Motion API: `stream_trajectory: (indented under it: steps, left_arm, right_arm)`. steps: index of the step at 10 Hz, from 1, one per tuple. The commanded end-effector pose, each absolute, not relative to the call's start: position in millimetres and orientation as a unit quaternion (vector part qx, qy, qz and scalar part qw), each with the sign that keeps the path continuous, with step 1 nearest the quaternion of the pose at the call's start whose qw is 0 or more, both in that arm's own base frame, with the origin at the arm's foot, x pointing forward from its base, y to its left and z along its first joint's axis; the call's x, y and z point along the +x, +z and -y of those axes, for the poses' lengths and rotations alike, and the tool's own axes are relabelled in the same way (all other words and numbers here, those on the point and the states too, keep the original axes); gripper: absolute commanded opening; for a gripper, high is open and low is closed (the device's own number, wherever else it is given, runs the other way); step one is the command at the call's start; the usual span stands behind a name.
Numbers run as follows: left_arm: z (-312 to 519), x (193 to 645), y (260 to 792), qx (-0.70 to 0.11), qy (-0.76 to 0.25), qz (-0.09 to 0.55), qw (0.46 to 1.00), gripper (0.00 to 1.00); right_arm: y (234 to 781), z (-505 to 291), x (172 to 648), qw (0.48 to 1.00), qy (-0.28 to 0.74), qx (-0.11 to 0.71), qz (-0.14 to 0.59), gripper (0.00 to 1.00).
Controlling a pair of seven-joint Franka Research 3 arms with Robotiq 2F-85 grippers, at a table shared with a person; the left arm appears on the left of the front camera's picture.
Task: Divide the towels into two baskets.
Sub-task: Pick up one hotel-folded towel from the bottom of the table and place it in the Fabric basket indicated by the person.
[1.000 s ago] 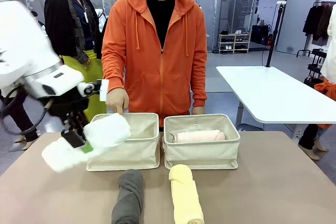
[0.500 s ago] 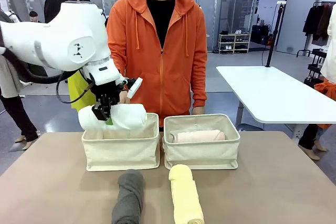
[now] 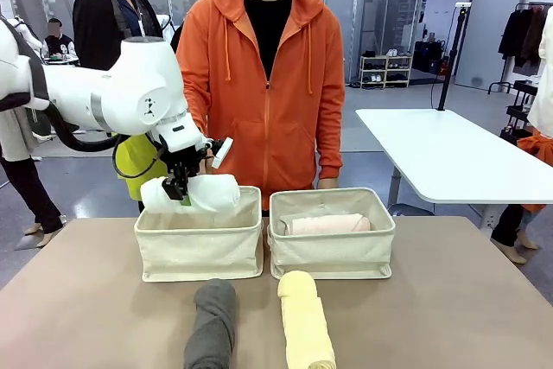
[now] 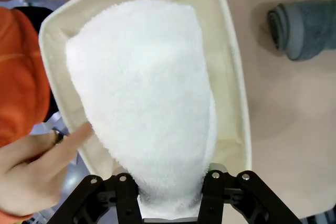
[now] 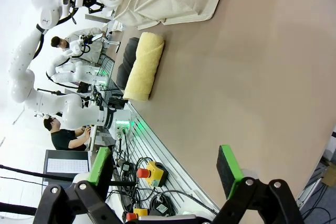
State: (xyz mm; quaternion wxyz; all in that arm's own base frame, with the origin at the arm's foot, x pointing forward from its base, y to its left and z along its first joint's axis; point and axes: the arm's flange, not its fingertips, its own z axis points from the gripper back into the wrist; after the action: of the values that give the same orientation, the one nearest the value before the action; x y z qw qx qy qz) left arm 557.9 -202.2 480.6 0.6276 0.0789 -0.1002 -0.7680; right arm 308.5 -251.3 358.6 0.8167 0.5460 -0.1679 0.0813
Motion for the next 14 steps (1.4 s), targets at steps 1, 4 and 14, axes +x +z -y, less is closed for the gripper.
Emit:
stream_trajectory:
  steps: [1,4,14]
  left_arm:
    - [205,572,470,0.069,-0.781,0.108,0.611,0.40]
    - [212,588,438,0.046,-0.784,0.097,0.611,0.40]
    - [199,602,418,0.028,-0.761,0.089,0.642,1.00]
  right_arm:
    - [361,250,305,0.818,0.084,0.546,0.161,1.00]
    - [361,250,305,0.818,0.084,0.546,0.161,1.00]
    - [361,250,305,0.818,0.084,0.546,0.161,1.00]
